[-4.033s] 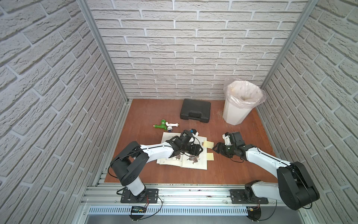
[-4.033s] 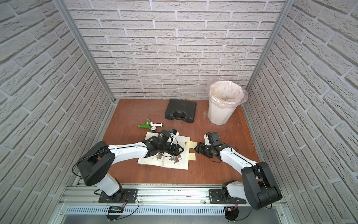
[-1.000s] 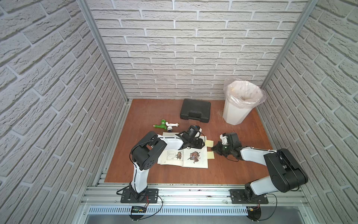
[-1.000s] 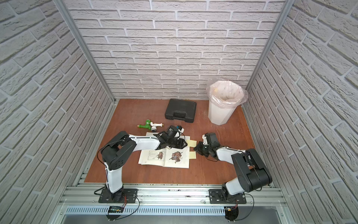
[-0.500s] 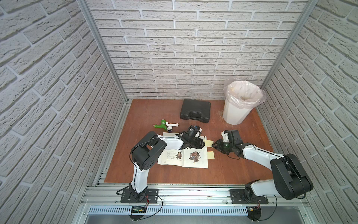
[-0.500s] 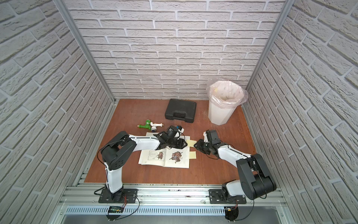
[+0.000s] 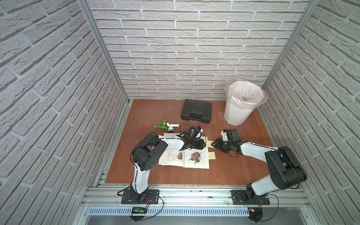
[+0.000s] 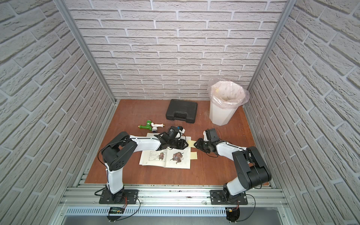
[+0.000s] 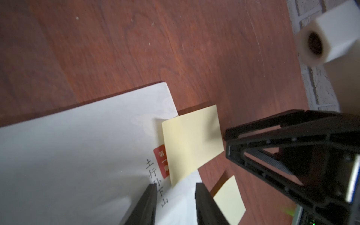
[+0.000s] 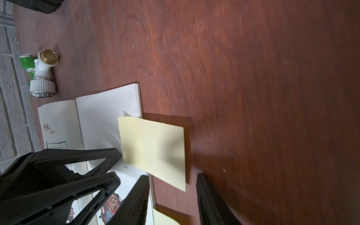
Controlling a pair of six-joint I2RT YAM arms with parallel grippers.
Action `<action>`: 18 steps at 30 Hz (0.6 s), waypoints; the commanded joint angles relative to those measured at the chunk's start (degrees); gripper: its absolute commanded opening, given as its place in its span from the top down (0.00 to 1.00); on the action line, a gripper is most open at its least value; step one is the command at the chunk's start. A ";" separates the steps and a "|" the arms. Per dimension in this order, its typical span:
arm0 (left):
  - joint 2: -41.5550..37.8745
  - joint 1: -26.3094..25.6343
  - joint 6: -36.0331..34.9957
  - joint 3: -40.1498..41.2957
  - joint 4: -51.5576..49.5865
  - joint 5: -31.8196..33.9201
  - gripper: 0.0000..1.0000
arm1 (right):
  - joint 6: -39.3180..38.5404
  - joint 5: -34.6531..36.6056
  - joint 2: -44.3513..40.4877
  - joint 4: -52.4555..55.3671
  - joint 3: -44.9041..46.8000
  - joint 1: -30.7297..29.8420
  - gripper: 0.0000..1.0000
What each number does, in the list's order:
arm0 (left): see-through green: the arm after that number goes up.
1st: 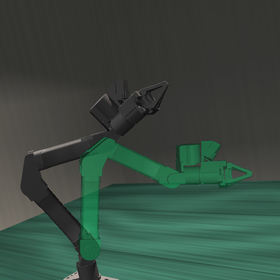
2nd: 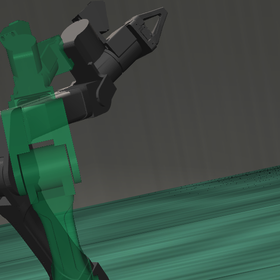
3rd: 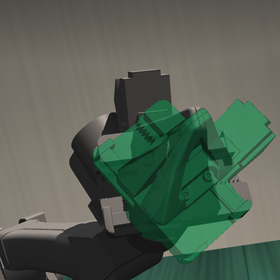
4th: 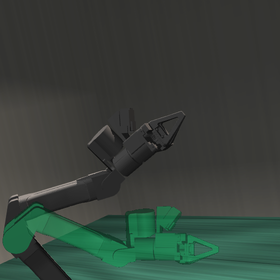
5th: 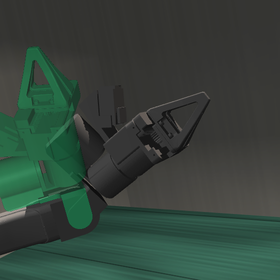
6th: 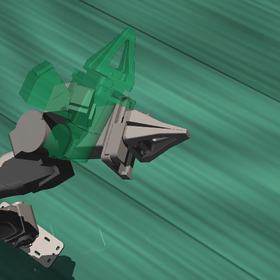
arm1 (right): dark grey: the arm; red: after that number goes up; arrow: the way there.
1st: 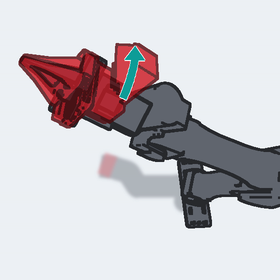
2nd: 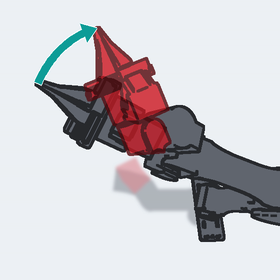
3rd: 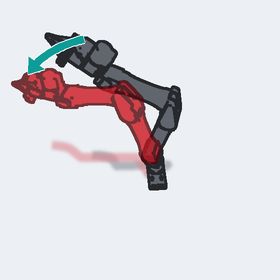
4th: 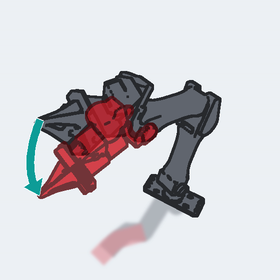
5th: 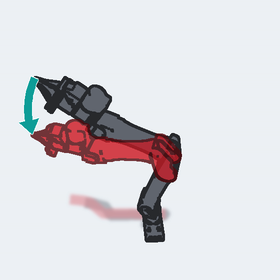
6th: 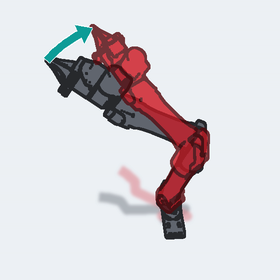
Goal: Peel off the used sticky note
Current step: Tear off the note from the book.
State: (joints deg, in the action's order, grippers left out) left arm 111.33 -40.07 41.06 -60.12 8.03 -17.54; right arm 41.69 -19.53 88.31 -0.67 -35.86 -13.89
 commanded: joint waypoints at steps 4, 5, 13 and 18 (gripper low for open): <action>2.25 0.51 -0.71 1.68 -2.85 2.01 0.62 | 1.90 -2.03 4.14 -4.51 0.52 -0.02 0.54; 2.24 0.54 -0.72 1.75 -2.84 1.99 0.62 | 2.16 -2.34 4.41 -5.05 0.50 0.00 0.54; 2.41 0.61 -0.54 1.88 -2.52 1.81 0.62 | 4.56 -4.91 5.42 -8.60 0.72 0.09 0.57; 2.42 0.66 -0.45 1.92 -2.32 1.62 0.64 | 4.95 -5.08 4.95 -8.35 0.72 0.09 0.61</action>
State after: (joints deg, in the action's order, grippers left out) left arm 111.37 -39.99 41.10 -60.05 8.14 -17.58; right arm 45.89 -24.14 92.68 -9.63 -35.92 -13.87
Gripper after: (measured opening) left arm 0.364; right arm 0.396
